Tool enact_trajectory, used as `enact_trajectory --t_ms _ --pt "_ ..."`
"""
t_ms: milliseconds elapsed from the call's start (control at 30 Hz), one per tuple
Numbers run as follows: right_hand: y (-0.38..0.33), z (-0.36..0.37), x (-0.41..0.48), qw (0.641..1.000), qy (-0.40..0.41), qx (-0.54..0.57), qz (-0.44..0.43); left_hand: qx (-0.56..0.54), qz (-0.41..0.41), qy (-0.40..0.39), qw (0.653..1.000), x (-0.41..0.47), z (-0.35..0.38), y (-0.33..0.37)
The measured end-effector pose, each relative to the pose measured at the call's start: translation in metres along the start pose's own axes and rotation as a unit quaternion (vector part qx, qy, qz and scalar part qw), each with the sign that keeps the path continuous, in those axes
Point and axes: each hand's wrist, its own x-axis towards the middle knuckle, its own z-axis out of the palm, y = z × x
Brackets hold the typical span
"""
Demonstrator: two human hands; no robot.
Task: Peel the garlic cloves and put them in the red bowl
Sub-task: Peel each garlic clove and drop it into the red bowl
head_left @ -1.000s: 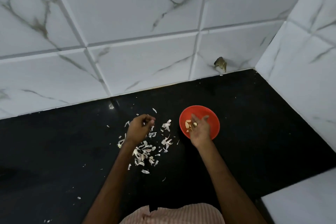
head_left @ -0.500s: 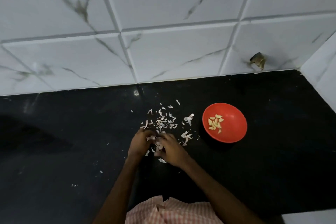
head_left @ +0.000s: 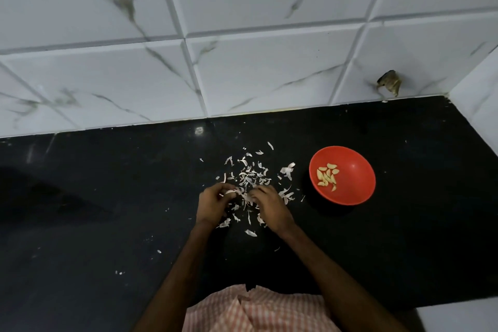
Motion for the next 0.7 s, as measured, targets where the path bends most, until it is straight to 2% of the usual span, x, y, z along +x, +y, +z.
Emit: enact_trajectory --t_ms 100,200,400,567,700 --pt "-0.013 -0.001 0.003 0.997 0.070 -0.012 -0.013 -0.162 -0.033 -0.015 0.986 -0.005 0.000 0.004" --pt "-0.026 -0.005 0.007 0.989 0.128 0.068 0.010 -0.248 -0.055 -0.024 0.967 -0.007 0.003 0.010" --pt "-0.055 -0.005 0.015 0.972 0.128 0.184 0.075 -0.288 -0.054 -0.025 0.956 -0.008 -0.004 0.017" --pt "-0.061 -0.009 0.018 0.952 0.131 0.233 0.149 -0.304 -0.045 -0.047 0.951 -0.011 -0.001 0.025" --pt "-0.057 -0.009 0.018 0.947 0.129 0.249 0.156 -0.329 -0.065 -0.034 0.942 -0.011 -0.001 0.028"
